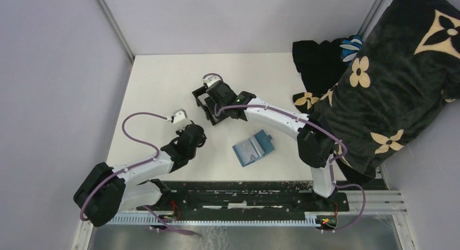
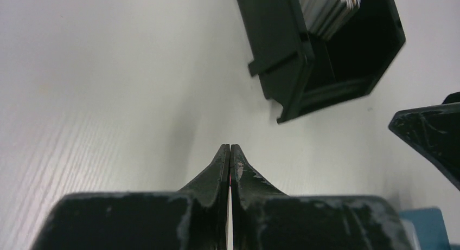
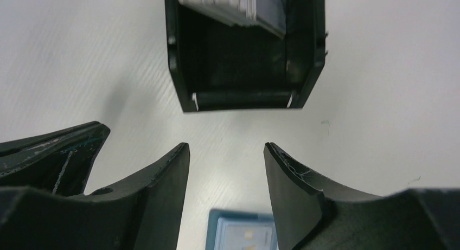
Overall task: Put the credit cards into the card holder
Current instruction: Pick up the credit card from the storage box.
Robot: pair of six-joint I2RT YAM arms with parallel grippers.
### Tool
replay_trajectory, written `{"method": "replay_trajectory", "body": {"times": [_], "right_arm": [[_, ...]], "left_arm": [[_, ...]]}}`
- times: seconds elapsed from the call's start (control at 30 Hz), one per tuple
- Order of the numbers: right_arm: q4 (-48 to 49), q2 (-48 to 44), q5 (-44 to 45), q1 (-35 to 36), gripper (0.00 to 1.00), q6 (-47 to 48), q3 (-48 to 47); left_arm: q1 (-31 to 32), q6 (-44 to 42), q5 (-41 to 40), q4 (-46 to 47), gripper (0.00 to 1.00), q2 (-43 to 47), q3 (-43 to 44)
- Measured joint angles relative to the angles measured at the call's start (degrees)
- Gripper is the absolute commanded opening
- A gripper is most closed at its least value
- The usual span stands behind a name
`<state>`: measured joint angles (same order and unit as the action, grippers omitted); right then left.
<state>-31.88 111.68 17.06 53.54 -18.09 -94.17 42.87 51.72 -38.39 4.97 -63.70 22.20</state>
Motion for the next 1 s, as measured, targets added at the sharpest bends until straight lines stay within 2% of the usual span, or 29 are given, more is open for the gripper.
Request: {"method": "replay_trajectory", "body": {"times": [0.17,0.4,0.63,1.0], "right_arm": [[0.1,5.6,-3.5,-3.6,0.60,2.2,-8.6],[0.1,12.2,-10.0,-7.8,0.59,2.9,-17.8],[0.0,18.8,-15.6,-10.1,0.60,2.3,-25.6],[-0.7,23.4,-19.8,-12.1,0.60,0.7,-30.1]], "left_arm": [[-7.5,-0.6,4.5,2.8,0.06,-4.1,2.2],[-12.7,-0.9,10.3,7.0,0.06,-10.3,5.8],[-15.7,-0.9,13.2,10.4,0.06,-14.4,8.2],[-16.3,-0.9,15.3,13.3,0.06,-20.2,10.0]]}}
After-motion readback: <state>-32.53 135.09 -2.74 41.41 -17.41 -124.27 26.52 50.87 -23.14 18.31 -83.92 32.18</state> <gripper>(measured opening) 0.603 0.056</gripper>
